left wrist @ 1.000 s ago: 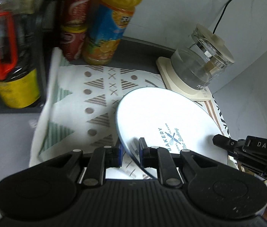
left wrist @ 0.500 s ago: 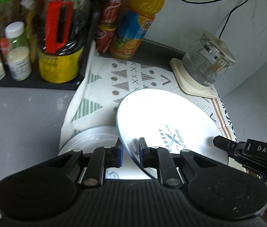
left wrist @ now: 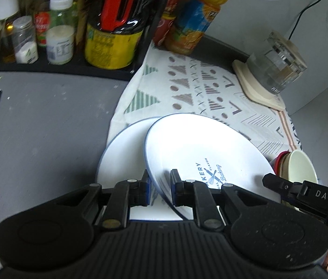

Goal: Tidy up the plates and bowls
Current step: 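Lower the 'BAKERY' plate onto the 'Sweet' plate and open both grippers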

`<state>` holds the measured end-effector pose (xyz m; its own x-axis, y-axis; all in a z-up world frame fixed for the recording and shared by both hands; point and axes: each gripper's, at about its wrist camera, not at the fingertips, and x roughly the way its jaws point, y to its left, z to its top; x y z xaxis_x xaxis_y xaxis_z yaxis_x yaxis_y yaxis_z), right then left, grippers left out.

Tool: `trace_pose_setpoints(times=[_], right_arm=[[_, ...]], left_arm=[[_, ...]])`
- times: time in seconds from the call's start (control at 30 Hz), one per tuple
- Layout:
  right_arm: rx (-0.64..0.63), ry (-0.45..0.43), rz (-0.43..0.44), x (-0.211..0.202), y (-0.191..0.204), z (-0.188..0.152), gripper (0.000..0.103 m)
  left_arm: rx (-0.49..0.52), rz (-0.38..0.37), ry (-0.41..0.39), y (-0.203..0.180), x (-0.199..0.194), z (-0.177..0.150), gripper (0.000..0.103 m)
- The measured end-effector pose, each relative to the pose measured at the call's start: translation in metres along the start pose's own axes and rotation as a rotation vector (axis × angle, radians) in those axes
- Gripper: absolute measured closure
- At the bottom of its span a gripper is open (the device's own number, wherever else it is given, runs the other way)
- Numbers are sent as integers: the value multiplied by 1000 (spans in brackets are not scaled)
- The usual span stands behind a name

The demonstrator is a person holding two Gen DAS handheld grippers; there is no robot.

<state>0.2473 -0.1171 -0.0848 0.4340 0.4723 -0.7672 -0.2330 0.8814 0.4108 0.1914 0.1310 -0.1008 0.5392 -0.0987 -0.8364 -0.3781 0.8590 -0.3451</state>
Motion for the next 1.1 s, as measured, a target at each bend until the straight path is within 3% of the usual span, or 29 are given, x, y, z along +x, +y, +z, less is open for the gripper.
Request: trace_pose_setpoints(times=[0.33,1.1], right_arm=[[-14,42,-12,15,4,-23,95],[-40,110,-74,45,9,-39,95]], left_arm=[[19,31,28,13,11,-10,89],[67,47,118,29,30,-9,88]])
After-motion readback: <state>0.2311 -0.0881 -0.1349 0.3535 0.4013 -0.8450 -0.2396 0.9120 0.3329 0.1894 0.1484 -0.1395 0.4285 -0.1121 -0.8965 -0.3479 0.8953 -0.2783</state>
